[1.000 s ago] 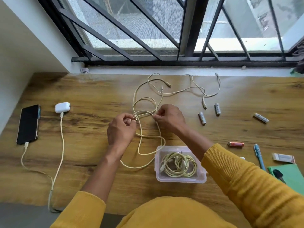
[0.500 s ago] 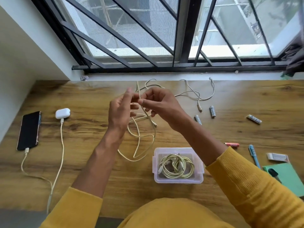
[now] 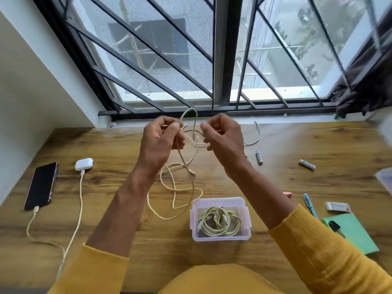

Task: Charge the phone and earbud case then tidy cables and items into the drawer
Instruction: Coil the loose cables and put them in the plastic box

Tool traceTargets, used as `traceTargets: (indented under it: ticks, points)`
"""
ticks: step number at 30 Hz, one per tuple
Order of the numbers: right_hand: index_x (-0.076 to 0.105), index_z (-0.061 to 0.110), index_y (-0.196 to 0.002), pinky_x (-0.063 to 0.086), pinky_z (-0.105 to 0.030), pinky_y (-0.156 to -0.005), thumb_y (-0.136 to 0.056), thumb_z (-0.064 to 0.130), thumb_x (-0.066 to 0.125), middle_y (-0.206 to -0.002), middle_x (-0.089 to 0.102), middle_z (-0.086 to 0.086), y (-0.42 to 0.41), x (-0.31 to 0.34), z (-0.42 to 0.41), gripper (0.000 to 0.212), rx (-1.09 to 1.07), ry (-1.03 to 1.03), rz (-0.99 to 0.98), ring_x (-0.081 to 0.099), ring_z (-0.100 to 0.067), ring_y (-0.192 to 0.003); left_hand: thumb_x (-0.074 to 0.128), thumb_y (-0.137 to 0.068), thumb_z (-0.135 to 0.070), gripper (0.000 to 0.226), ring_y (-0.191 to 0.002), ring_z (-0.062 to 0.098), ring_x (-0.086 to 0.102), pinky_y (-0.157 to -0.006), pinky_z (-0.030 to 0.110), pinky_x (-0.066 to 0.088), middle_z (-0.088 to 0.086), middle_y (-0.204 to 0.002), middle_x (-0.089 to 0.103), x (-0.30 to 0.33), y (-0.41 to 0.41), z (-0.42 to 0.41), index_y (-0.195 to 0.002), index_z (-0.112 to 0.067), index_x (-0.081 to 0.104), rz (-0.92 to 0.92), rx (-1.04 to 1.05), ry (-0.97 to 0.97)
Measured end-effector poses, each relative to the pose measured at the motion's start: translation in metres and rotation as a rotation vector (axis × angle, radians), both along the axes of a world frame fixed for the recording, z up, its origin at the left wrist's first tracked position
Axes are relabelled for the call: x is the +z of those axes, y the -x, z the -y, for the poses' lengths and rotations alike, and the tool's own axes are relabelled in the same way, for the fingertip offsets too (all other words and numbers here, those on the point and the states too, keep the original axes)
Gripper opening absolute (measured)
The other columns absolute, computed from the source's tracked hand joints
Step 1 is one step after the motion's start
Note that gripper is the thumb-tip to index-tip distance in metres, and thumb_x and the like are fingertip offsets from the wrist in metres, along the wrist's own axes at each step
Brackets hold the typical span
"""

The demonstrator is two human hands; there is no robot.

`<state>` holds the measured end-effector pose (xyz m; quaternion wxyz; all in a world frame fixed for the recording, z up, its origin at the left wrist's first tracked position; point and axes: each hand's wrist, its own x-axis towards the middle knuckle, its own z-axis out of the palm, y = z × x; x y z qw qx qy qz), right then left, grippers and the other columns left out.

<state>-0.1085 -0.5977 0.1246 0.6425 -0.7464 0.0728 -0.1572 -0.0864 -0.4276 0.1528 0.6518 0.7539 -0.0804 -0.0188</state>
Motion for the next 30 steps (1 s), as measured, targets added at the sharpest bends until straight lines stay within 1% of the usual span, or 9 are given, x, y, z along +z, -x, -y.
traceTargets:
  ticks: [5,9,13,16,19,21,25,28,30]
  points:
    - [0.047,0.033,-0.144,0.052,-0.05,-0.104,-0.084,0.028,0.076,-0.14,0.051,0.0,0.004,-0.003,0.013,0.067,-0.033,0.21,-0.07,0.053,-0.019,-0.126,0.054,-0.11,-0.017,0.016,-0.062,0.01,0.053,-0.061,0.029,0.055,-0.002,-0.073,0.055,0.013,0.009,-0.002,-0.108,-0.007,0.066,-0.001,-0.062,-0.007]
    - [0.047,0.038,-0.152,0.04,-0.05,-0.117,-0.093,0.04,0.074,-0.158,0.044,0.005,0.008,-0.001,0.014,0.065,0.184,0.234,-0.133,0.041,-0.016,-0.143,0.065,-0.105,-0.022,0.014,-0.056,0.008,0.036,-0.05,0.022,0.035,-0.006,-0.07,0.043,0.022,0.009,-0.006,-0.097,-0.01,0.063,0.021,-0.124,0.039]
    - [0.068,0.009,-0.135,0.051,-0.027,-0.097,-0.108,0.019,0.059,-0.132,0.07,-0.008,0.01,0.005,0.017,0.03,0.369,0.069,-0.046,0.064,-0.007,-0.116,0.066,-0.105,-0.024,0.018,-0.053,0.01,0.03,-0.047,0.023,0.029,-0.003,-0.068,0.038,0.025,0.006,-0.012,-0.096,-0.009,0.062,0.062,-0.133,0.038]
    - [0.066,-0.012,-0.122,0.057,-0.038,-0.096,-0.11,0.012,0.049,-0.112,0.075,-0.025,0.014,0.004,0.021,0.032,0.513,-0.226,-0.024,0.074,-0.034,-0.107,0.068,-0.104,-0.031,0.018,-0.054,0.009,0.03,-0.047,0.023,0.03,-0.005,-0.067,0.038,0.021,0.0,-0.018,-0.093,-0.017,0.064,0.076,0.001,0.042]
    - [0.063,-0.012,-0.123,0.057,-0.045,-0.094,-0.11,0.014,0.048,-0.102,0.075,-0.023,0.02,0.003,0.028,0.033,0.671,-0.419,-0.069,0.073,-0.037,-0.095,0.069,-0.103,-0.034,0.02,-0.051,0.004,0.034,-0.045,0.019,0.033,-0.012,-0.065,0.043,0.012,-0.008,-0.026,-0.098,-0.014,0.067,0.101,0.141,0.047]
    - [0.062,-0.01,-0.126,0.057,-0.039,-0.091,-0.11,0.014,0.047,-0.096,0.075,-0.017,0.024,0.004,0.032,0.032,0.77,-0.524,-0.118,0.071,-0.029,-0.088,0.068,-0.104,-0.034,0.023,-0.05,0.003,0.036,-0.044,0.019,0.033,-0.016,-0.061,0.044,0.004,-0.011,-0.03,-0.101,-0.011,0.067,0.116,0.169,0.029]
    - [0.056,-0.011,-0.136,0.037,-0.047,-0.107,-0.112,0.008,0.04,-0.08,0.07,-0.008,0.029,0.008,0.032,0.035,0.859,-0.6,-0.199,0.069,-0.017,-0.071,0.069,-0.103,-0.04,0.022,-0.057,0.007,0.039,-0.051,0.026,0.035,-0.012,-0.067,0.049,-0.013,-0.01,-0.03,-0.092,-0.021,0.068,0.154,0.198,-0.011]
    - [0.056,-0.013,-0.133,0.055,-0.031,-0.081,-0.114,0.013,0.032,-0.072,0.068,-0.005,0.031,0.013,0.03,0.04,0.996,-0.56,-0.271,0.069,-0.016,-0.066,0.069,-0.102,-0.044,0.024,-0.064,0.006,0.047,-0.058,0.028,0.041,-0.011,-0.073,0.056,-0.022,-0.008,-0.026,-0.091,-0.022,0.069,0.189,0.234,-0.061]
    - [0.061,-0.009,-0.124,0.058,-0.027,-0.074,-0.114,0.014,0.029,-0.071,0.069,-0.006,0.034,0.016,0.03,0.04,1.038,-0.583,-0.289,0.07,-0.016,-0.067,0.069,-0.103,-0.043,0.025,-0.064,0.004,0.049,-0.06,0.028,0.042,-0.013,-0.072,0.059,-0.028,-0.009,-0.024,-0.092,-0.021,0.07,0.21,0.238,-0.098]
